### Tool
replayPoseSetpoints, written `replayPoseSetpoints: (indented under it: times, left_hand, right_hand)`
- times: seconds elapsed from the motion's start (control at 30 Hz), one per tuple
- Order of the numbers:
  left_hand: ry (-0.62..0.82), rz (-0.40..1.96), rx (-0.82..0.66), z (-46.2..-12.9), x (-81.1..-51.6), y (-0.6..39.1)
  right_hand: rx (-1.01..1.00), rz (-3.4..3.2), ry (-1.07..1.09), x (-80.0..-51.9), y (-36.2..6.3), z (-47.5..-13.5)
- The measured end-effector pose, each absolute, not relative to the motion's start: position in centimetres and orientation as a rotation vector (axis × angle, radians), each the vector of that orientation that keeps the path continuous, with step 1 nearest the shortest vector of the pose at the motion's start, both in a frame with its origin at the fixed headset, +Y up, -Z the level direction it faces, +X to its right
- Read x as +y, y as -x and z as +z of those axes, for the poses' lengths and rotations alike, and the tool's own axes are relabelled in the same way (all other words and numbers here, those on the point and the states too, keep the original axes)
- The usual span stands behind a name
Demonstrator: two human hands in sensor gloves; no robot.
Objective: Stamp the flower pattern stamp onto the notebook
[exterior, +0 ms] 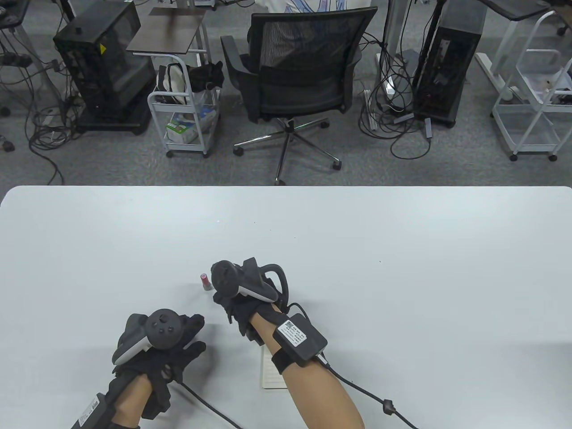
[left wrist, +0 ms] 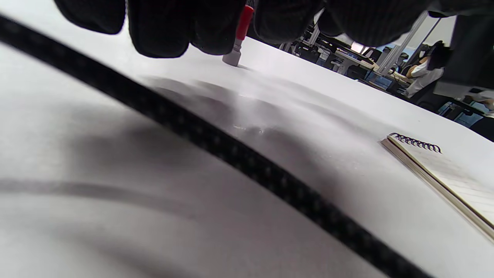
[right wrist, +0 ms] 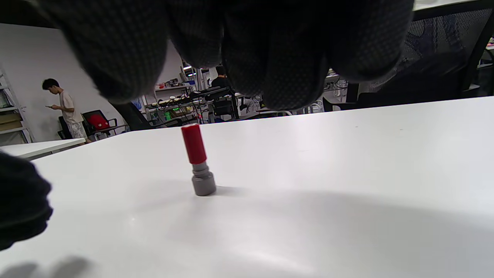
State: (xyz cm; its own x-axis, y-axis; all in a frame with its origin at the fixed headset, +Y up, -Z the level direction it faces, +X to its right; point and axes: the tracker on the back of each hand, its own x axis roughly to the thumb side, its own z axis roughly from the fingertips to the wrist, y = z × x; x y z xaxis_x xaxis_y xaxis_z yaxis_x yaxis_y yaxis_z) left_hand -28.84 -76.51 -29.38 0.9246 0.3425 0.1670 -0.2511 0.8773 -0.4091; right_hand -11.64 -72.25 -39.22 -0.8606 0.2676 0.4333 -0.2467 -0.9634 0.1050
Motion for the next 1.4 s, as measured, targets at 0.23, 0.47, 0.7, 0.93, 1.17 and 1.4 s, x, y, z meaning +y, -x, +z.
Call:
replayPoseSetpoints:
  times: [0.23,0.47,0.7,0.93,1.17,1.4]
  left_hand:
    - [0.397,0.335,-0.235,-29.5,-76.7,29.2]
    - [0.403,0.327,-0.239,-29.5,-76.8,29.0]
    - [0.398,0.332,-0.234,-29.5,-76.8,28.9]
    - [0.379,0.327,-0.242,-29.5,-76.7,28.7]
    - [0.351,0.346,-0.239,-29.5,-76.6,28.9]
    - [0.329,0.393,-0.231,-29.5,-76.8,29.1]
  right_hand:
    - [0.160,2.683,-0.630,-74.0,14.2,-40.5]
    - [0.094,2.823,-0.660,-75.4,15.6,-41.3]
    - [-0.064,2.892,-0.686,-75.6,15.2,-41.4]
    - [-0.208,2.919,-0.702,-75.3,14.8,-41.2]
    - [-0.341,2.853,-0.721,-72.3,13.2,-39.8]
    - [-0.421,2.645,-0.709,-68.1,8.2,-36.3]
